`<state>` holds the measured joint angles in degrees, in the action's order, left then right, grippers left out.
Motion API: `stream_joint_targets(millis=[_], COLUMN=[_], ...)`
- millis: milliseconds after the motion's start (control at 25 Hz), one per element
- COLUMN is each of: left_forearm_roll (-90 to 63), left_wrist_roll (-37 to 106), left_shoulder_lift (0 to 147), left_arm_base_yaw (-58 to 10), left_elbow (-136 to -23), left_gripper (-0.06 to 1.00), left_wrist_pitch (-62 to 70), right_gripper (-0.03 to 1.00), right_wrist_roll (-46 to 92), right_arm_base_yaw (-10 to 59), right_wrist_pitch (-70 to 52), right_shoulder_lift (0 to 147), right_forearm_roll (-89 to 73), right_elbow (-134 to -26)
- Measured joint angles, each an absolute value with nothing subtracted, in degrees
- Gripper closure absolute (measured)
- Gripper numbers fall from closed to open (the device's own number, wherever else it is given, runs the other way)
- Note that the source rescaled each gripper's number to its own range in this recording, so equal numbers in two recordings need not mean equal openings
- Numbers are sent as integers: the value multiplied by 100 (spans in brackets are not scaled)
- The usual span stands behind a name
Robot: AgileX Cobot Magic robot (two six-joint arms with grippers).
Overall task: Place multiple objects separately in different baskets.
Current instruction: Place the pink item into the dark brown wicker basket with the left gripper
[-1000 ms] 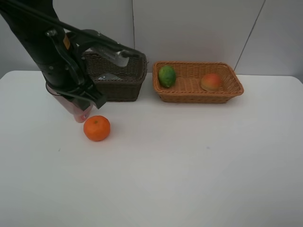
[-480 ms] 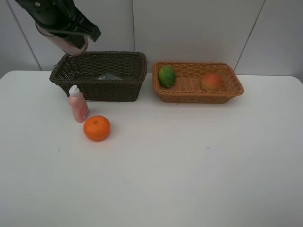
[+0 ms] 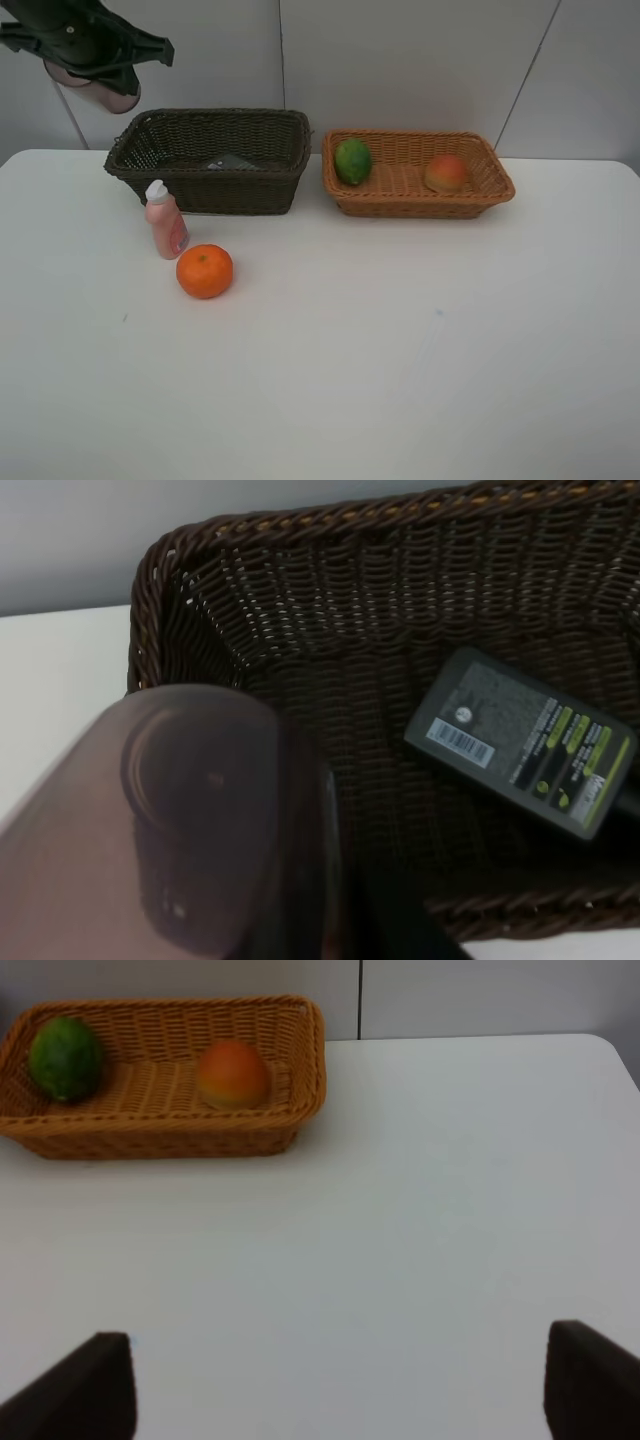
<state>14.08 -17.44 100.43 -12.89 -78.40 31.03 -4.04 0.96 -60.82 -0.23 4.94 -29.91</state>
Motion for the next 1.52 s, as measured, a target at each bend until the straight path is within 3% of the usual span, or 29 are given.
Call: stream_joint_targets(millis=[640,1200,1280,1400,1480,1520], left_forearm_roll=[907,868,863,863,863,863], left_wrist_roll=[-1749,-1675,-1585,-1555,-1555,-1555], left_shoulder_lift=[11949,12295,12313,12312,12312,12312], left_arm_base_yaw=[-1271,-1213,-1213,-1218,-1218,-1218], left_elbow=[-9005,-9061,-9061,-9061,-9061,-9061], left_gripper=[94,92,79,34,11,5], left_wrist_pitch=[2372,2177,2170,2197,2218,2218], right_gripper=[9,9,9,9,9,9], right_wrist_roll=[-404,-404,-404,-404,-404,-404], right_arm_base_yaw=[96,96,96,96,96,96], right_wrist_pitch=[-6082,-6082,-6082,-6082,-6082,-6082], right_shoulder_lift=[-23,-23,-23,-23,-23,-23], right_forearm_roll=[494,494,494,494,494,494], right_elbow=[-2991,-2991,-2991,-2991,-2991,-2991])
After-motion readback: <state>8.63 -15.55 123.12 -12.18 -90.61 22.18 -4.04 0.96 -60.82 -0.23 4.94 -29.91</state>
